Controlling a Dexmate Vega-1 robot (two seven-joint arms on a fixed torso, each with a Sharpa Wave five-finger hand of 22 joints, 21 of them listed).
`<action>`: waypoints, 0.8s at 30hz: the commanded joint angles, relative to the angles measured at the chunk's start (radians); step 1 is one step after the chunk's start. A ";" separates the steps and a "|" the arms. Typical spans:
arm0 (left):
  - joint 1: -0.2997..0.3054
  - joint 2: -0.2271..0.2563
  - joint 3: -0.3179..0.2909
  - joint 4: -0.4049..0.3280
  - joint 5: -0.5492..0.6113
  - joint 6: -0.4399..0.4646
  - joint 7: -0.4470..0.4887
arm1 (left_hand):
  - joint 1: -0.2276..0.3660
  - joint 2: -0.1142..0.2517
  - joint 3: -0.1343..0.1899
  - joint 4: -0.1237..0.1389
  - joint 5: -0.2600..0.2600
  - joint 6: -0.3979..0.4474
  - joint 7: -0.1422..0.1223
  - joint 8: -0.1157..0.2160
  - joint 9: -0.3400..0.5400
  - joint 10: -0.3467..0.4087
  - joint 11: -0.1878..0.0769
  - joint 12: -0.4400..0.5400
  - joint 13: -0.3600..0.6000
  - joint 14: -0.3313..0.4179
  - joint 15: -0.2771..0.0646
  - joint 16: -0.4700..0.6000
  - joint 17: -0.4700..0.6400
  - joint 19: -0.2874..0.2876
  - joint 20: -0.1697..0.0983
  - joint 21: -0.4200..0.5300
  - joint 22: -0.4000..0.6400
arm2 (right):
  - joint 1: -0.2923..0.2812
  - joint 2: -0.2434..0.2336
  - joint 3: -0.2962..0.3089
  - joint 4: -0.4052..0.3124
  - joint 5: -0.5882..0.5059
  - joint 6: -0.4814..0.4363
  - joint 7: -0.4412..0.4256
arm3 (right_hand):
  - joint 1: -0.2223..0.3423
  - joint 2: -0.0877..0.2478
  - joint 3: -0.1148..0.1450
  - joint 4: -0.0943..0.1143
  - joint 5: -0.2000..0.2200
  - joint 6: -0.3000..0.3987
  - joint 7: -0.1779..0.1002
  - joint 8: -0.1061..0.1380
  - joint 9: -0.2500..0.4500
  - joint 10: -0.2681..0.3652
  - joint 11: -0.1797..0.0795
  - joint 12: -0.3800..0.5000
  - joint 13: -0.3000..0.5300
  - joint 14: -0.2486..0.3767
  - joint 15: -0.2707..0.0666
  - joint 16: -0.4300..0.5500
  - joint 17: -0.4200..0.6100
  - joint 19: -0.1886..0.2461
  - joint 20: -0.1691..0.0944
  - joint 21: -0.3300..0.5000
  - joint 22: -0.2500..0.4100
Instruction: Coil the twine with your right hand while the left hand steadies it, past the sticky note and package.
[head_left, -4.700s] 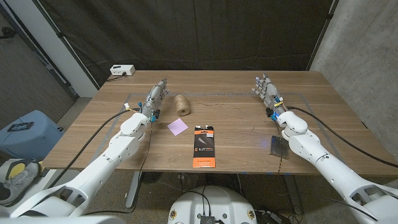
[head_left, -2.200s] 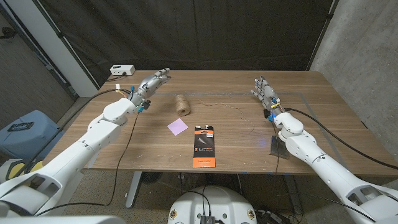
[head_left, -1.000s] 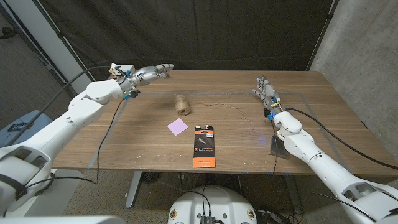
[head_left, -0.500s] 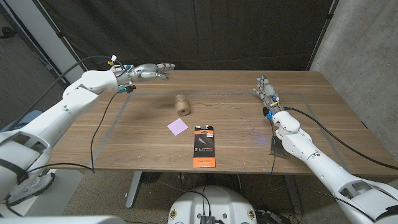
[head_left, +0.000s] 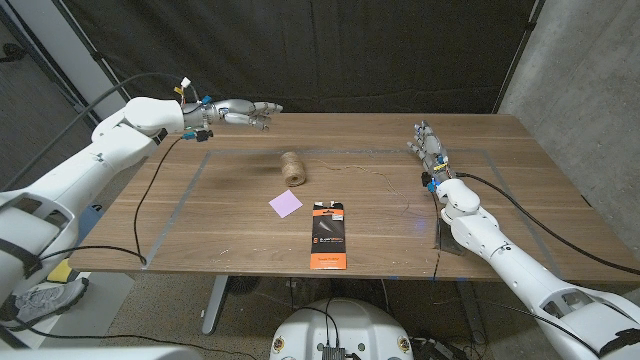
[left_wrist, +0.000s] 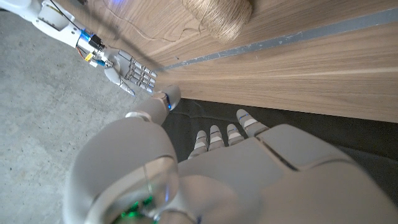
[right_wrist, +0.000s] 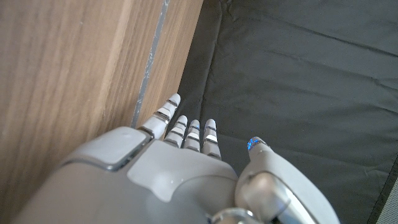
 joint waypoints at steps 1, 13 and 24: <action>-0.055 0.007 0.029 0.002 0.075 -0.043 -0.031 | 0.022 -0.011 -0.005 -0.002 -0.008 -0.006 -0.010 0.006 0.004 0.000 -0.008 0.008 0.004 0.009 0.003 0.008 0.002 0.012 0.002 0.007 0.003 | -0.011 0.006 0.003 -0.006 -0.001 0.008 -0.016 | 0.014 0.001 0.007 0.001 0.000 -0.001 0.001 0.000 0.003 -0.010 -0.003 -0.002 0.004 0.001 0.003 0.004 0.001 0.007 -0.017 0.006 0.005; -0.121 0.001 0.063 0.021 0.161 -0.100 -0.062 | 0.082 -0.053 -0.017 -0.001 -0.039 0.026 -0.002 0.025 0.004 0.040 -0.029 0.029 0.008 0.046 -0.010 0.016 0.004 0.035 -0.001 0.013 0.004 | -0.035 -0.004 0.010 -0.036 -0.003 -0.004 -0.042 | 0.016 0.002 0.011 -0.001 -0.002 -0.006 -0.001 -0.001 0.003 -0.018 -0.001 -0.002 0.004 -0.004 0.007 0.003 0.000 0.004 -0.013 0.005 0.006; -0.170 -0.003 0.082 0.041 0.218 -0.156 -0.077 | 0.159 -0.096 -0.065 0.010 -0.090 0.106 0.023 0.045 0.006 0.108 -0.047 0.061 0.025 0.132 -0.034 0.032 0.009 0.092 -0.003 0.028 0.010 | -0.053 -0.011 0.016 -0.059 -0.005 -0.016 -0.067 | 0.016 0.002 0.014 -0.001 -0.003 -0.014 -0.003 -0.002 0.003 -0.024 0.000 -0.001 0.004 -0.009 0.010 0.002 0.000 0.003 -0.010 0.005 0.006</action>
